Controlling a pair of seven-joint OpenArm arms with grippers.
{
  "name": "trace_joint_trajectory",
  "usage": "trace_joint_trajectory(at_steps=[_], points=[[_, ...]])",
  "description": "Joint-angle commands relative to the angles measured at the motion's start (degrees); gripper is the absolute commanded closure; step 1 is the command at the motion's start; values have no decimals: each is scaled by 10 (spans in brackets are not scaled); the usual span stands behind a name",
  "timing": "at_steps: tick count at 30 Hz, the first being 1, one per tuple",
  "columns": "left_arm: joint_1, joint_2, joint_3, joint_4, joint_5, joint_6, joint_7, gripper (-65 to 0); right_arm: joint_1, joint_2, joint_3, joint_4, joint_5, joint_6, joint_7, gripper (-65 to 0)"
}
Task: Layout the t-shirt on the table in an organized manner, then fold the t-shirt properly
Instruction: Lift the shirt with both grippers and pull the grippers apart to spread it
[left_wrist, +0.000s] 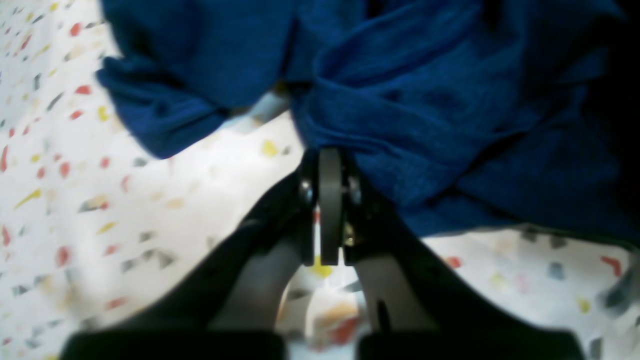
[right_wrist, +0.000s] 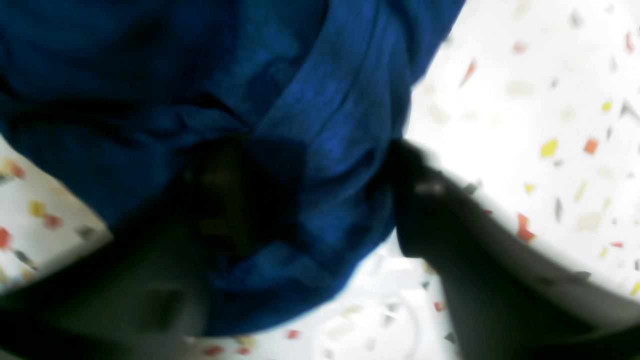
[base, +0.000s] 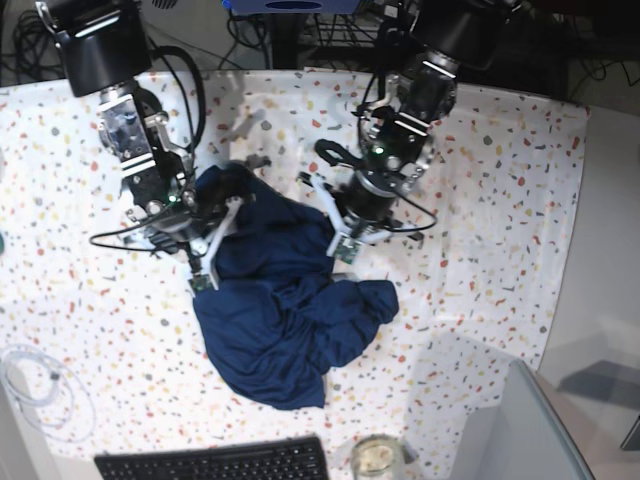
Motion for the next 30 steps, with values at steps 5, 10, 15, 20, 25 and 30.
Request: trace_joint_trajectory(at_steps=[5, 10, 15, 20, 25, 30], points=[[50, -47, -83, 132, 4, 8, -13, 0, -56, 30, 8, 129, -5, -1, -6, -38], [116, -91, -120, 210, 7, 8, -12, 0, -129, 32, 3, 248, -5, -1, -56, 0], [205, -110, -149, 265, 11, 8, 4, 0, -162, 31, 3, 276, -5, -1, -127, 0], [228, -131, -148, 275, 11, 8, 89, 0, -163, 36, 3, 272, -6, -1, -171, 0], [131, -133, -143, 271, 12, 1, 115, 0, -71, 67, 4, 252, -6, -1, -144, 0], [4, -122, -73, 253, 4, -28, 231, 0, 27, 91, 5, 187, -6, -1, -198, 0]])
